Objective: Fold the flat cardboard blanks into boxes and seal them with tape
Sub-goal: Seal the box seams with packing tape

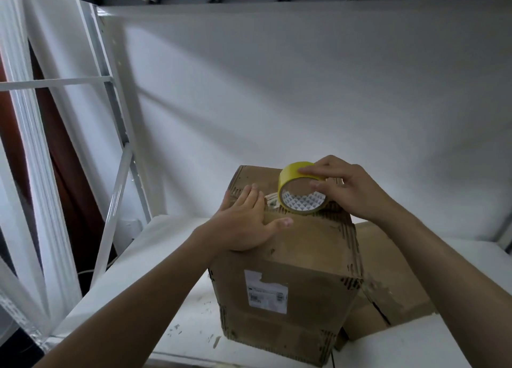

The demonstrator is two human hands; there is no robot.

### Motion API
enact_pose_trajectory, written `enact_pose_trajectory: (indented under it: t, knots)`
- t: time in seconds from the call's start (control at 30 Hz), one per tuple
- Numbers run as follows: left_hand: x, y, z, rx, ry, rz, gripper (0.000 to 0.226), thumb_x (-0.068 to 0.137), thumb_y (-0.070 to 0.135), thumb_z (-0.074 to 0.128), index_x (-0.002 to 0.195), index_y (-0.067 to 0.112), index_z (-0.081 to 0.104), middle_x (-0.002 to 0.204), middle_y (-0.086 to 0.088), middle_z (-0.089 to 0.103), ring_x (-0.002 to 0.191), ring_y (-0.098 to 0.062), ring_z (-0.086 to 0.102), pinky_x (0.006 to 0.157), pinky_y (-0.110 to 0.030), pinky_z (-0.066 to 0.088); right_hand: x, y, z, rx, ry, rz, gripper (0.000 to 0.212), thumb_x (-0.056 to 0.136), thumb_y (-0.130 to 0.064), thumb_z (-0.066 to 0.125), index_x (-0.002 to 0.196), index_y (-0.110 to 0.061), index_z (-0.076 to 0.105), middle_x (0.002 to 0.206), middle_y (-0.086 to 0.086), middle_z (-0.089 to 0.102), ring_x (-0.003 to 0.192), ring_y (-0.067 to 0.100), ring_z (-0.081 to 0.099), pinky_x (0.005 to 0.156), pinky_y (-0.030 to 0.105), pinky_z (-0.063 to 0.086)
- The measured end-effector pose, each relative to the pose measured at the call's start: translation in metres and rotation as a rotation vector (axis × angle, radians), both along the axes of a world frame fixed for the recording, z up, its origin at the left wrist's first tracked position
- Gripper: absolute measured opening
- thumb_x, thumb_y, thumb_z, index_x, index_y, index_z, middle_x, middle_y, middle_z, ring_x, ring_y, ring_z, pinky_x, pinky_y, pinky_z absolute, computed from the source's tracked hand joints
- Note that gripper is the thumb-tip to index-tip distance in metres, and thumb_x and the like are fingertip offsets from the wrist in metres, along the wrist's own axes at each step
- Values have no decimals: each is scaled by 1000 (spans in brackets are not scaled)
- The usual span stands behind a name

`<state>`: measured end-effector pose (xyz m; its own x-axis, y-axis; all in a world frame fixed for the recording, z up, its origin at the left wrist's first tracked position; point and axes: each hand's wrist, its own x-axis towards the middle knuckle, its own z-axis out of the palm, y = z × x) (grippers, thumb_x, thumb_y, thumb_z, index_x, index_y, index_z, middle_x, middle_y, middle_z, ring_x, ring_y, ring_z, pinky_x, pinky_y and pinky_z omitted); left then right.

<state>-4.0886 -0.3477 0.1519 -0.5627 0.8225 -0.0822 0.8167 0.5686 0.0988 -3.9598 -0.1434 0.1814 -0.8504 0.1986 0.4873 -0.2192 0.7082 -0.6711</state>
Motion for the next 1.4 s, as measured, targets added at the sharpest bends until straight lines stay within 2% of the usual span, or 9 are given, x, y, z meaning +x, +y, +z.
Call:
enact_pose_trajectory:
  t: [0.17,0.4,0.5,0.63,0.9,1.0,1.07,1.27,1.4]
  knots:
    - [1,-1,-9,23,76,0,116,78,90,5,161,9,-2,169,-8,-13,155,-18,-15,126,-47,-4,0,8,5,148,-78,41,34,100,-18,61,119,-44,69,107,-6,54,92,5,55,74,12,41]
    - [7,0,-14,19,98,-40,115,68,93,-4,162,26,-2,168,-11,-16,154,-26,-18,125,-52,-5,-4,13,-18,129,11,52,33,101,-33,54,126,-53,61,114,-10,52,104,18,56,77,30,47]
    - [6,-1,-11,10,55,-49,107,69,93,-2,160,37,1,168,-9,-18,153,-27,-21,124,-53,-8,-7,13,-23,134,9,84,43,101,-22,61,137,-45,57,122,-7,52,108,21,57,78,44,52]
    - [2,-10,-12,12,6,-12,100,73,90,2,159,40,0,167,-6,-19,153,-24,-22,124,-50,-9,-7,12,-32,122,36,78,58,97,-10,66,145,-40,51,119,-2,52,108,19,59,85,38,51]
    - [3,-12,-13,21,14,-4,87,82,83,5,159,43,-2,168,-6,-18,154,-23,-20,125,-48,-9,4,11,-2,327,-22,-98,58,86,-16,53,121,-61,59,100,-9,50,92,17,54,68,44,49]
    - [-5,-18,-14,34,3,0,74,92,75,9,159,46,-3,169,-5,-15,154,-21,-19,125,-45,-9,24,32,11,297,-34,-145,56,84,-14,56,114,-60,65,97,-11,56,89,9,54,64,28,46]
    - [-1,-16,-15,27,19,-9,77,90,77,8,159,45,-3,169,-4,-15,154,-22,-19,125,-47,-8,33,36,9,253,-20,-101,59,86,1,60,115,-50,68,99,-6,58,92,9,55,63,19,45]
    - [27,-1,-4,-4,127,30,95,82,87,7,161,34,7,170,4,-5,155,-38,-2,122,-60,-2,50,46,-30,40,78,-56,65,94,5,59,135,-47,59,109,-8,58,104,22,62,72,37,55]
    - [46,15,0,63,145,-32,102,88,82,24,162,13,10,170,-2,4,156,-24,8,125,-45,10,56,48,-43,-11,88,-55,67,96,2,59,141,-47,52,114,-8,56,108,26,62,79,50,57]
